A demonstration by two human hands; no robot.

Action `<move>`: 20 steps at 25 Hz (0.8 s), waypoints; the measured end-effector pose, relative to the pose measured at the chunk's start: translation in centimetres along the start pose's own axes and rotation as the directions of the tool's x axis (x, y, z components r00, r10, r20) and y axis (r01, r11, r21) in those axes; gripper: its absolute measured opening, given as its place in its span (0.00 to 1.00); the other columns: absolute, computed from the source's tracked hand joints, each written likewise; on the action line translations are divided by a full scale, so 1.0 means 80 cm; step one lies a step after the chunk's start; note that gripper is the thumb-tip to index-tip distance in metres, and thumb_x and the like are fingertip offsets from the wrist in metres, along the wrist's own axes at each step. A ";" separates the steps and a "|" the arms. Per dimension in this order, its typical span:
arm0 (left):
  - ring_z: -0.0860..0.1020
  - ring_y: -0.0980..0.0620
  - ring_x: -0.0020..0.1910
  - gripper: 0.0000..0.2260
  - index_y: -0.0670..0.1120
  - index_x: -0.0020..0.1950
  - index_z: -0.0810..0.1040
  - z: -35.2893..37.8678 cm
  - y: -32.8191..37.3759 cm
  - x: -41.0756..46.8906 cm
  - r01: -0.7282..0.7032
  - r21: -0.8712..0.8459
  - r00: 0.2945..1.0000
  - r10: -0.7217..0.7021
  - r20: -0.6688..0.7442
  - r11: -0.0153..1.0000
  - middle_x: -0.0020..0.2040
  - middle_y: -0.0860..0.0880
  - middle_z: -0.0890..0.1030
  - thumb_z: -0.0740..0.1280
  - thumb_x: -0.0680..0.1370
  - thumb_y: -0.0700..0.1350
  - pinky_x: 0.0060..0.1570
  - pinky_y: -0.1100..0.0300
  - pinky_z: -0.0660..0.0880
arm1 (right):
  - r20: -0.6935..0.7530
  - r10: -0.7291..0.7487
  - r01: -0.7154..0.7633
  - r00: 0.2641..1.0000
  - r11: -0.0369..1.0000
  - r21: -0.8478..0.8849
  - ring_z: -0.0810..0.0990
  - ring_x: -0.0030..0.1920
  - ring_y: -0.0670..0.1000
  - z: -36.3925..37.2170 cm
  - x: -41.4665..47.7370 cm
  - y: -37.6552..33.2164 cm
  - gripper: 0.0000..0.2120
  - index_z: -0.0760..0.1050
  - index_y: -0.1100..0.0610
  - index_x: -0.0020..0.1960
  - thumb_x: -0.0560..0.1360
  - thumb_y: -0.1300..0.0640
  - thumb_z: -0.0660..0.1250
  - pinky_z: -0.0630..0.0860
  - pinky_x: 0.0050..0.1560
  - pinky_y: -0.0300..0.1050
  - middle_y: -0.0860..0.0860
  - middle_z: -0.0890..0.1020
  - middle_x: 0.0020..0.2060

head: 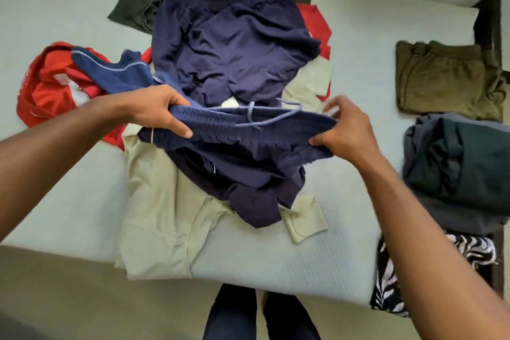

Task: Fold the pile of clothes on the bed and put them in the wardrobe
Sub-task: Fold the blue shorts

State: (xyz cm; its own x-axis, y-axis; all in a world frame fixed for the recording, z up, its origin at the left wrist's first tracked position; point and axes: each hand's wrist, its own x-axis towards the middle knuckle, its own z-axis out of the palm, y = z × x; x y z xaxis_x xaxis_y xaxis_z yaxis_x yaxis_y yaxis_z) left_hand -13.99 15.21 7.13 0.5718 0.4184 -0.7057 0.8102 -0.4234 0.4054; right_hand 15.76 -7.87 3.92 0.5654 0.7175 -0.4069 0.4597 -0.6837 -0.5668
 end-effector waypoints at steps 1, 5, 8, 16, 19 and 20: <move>0.81 0.45 0.30 0.08 0.47 0.41 0.81 -0.010 0.009 -0.015 -0.014 -0.033 1.000 0.014 0.024 0.999 0.33 0.43 0.83 0.80 0.70 0.40 0.32 0.53 0.78 | 0.102 0.001 -0.001 0.995 1.000 -0.003 0.77 0.37 0.51 -0.028 -0.011 0.000 0.18 0.78 0.53 0.43 0.60 0.60 0.83 0.70 0.35 0.42 0.49 0.80 0.37; 0.81 0.52 0.29 0.08 0.51 0.40 0.85 -0.021 0.047 -0.060 -0.150 -0.236 0.910 0.041 -0.412 0.960 0.33 0.46 0.84 0.81 0.68 0.41 0.36 0.49 0.80 | 0.214 -0.078 0.002 0.974 0.942 0.334 0.80 0.35 0.48 -0.108 -0.066 0.019 0.13 0.83 0.59 0.40 0.60 0.57 0.83 0.74 0.38 0.45 0.51 0.83 0.33; 0.79 0.48 0.33 0.09 0.53 0.40 0.87 -0.040 0.104 -0.105 -0.370 -0.548 0.788 -0.060 -0.613 0.750 0.34 0.46 0.83 0.78 0.72 0.38 0.38 0.50 0.80 | -0.080 -0.094 0.122 0.992 0.662 0.740 0.86 0.45 0.55 -0.149 -0.094 -0.003 0.16 0.84 0.61 0.51 0.64 0.62 0.80 0.82 0.47 0.50 0.57 0.87 0.45; 0.80 0.49 0.37 0.11 0.46 0.40 0.80 -0.189 0.304 -0.274 -0.631 -0.597 0.553 -0.253 -0.794 0.496 0.36 0.50 0.82 0.80 0.68 0.37 0.39 0.54 0.80 | -0.611 -0.020 0.541 0.791 0.489 0.684 0.82 0.39 0.44 -0.369 -0.142 -0.176 0.08 0.81 0.52 0.40 0.76 0.60 0.75 0.82 0.46 0.48 0.44 0.85 0.36; 0.84 0.49 0.42 0.09 0.45 0.43 0.83 -0.263 0.375 -0.349 -0.788 -0.496 0.440 -0.230 -0.868 0.364 0.42 0.48 0.86 0.81 0.68 0.39 0.44 0.56 0.82 | -0.791 -0.084 0.718 0.607 0.485 0.499 0.78 0.34 0.36 -0.476 -0.184 -0.245 0.10 0.79 0.49 0.40 0.78 0.60 0.73 0.77 0.41 0.36 0.41 0.81 0.34; 0.85 0.48 0.44 0.08 0.46 0.43 0.83 -0.280 0.391 -0.365 -0.820 -0.457 0.407 -0.211 -0.889 0.345 0.44 0.46 0.86 0.80 0.68 0.39 0.47 0.55 0.82 | -0.833 -0.078 0.749 0.549 0.488 0.448 0.78 0.35 0.38 -0.499 -0.191 -0.261 0.09 0.79 0.49 0.41 0.78 0.59 0.73 0.77 0.42 0.37 0.42 0.81 0.34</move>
State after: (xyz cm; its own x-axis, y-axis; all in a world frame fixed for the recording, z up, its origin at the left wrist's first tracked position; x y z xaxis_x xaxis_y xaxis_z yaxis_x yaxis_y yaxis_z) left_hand -2.47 7.79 53.43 0.1765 0.9737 0.1440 -0.1299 -0.1220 0.9840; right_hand 24.87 -9.92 50.58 0.8444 0.3358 0.4173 0.3409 0.2640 -0.9023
